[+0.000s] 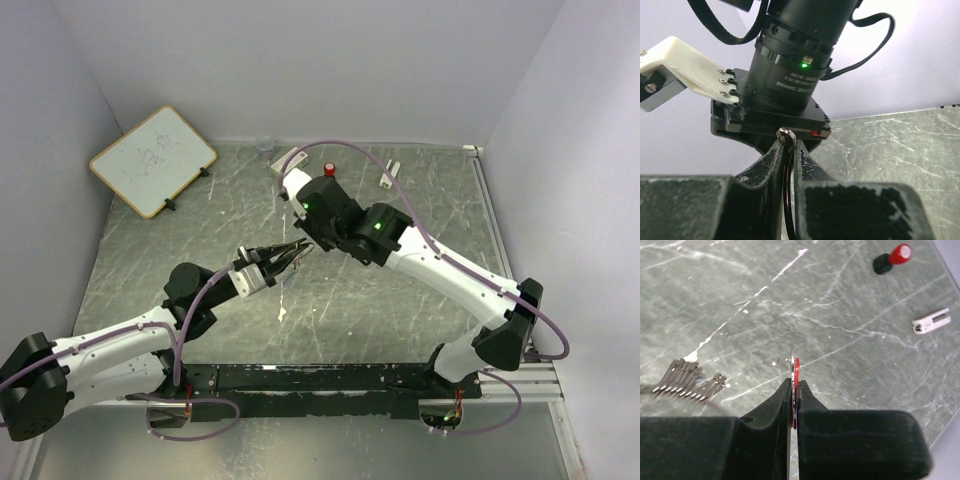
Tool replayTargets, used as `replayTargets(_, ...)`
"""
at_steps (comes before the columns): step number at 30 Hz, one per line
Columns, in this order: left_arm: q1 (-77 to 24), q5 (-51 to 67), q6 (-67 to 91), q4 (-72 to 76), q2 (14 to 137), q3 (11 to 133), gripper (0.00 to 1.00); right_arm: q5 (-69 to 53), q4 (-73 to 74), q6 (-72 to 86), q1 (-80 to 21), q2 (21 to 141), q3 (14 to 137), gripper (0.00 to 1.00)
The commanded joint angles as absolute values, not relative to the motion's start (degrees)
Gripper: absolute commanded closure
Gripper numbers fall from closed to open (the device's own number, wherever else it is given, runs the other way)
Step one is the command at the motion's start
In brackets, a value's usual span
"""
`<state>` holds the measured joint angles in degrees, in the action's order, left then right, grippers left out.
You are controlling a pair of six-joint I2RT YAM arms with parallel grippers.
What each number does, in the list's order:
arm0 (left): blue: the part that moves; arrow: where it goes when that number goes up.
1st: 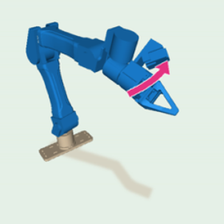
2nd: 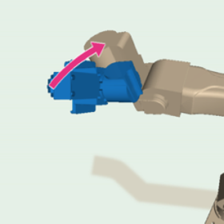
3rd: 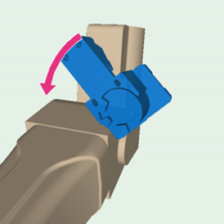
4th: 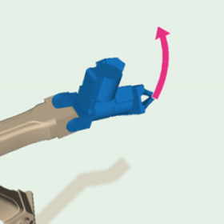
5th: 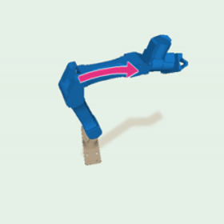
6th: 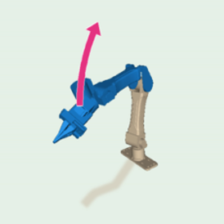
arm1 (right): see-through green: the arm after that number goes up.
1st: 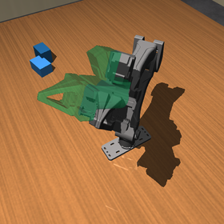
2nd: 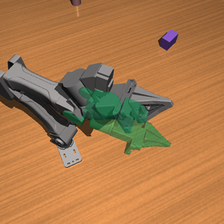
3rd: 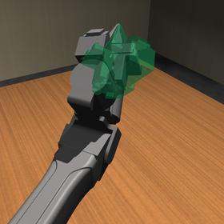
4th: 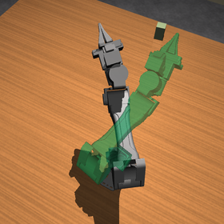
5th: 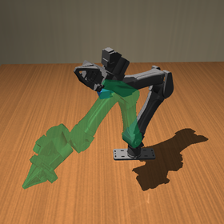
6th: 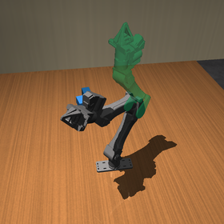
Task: Remove the keys from the keyring
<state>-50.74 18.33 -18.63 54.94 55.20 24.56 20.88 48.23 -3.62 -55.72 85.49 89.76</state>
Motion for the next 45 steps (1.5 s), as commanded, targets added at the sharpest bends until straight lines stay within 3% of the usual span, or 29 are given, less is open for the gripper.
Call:
replayTargets(1,-51.06,16.95,-19.17,56.44,54.21,24.38,0.93,27.92,43.91,-0.91,-50.71,83.12,88.64,0.97)
replayTargets(8,-51.03,9.12,-18.06,53.57,56.1,22.75,0.93,34.69,36.6,1.35,-46.08,79.55,83.96,0.96)
replayTargets(16,-50.7,-4.23,-7.2,38.46,62.63,31.63,0.93,25.02,29.21,10.02,-37.81,77.75,70.58,0.94)
replayTargets(25,-41.61,6.84,6.4,40.15,69.03,34.68,0.93,15.11,13.38,16.67,-31.19,81.64,54.02,0.94)
replayTargets(35,-31.93,17.75,15.01,47.4,71.92,31.89,0.93,10.61,5.82,17.72,-26.31,92.88,52.85,0.92)
replayTargets(38,-31.73,18.63,14.76,47.48,72.0,31.91,0.93,11.02,4.97,18.3,-26.28,95.46,53.53,0.89)
replayTargets(45,-31.55,18.18,14.47,46.96,71.28,31.64,0.92,12.14,3.67,18.42,-26.27,96.3,53.16,0.7)
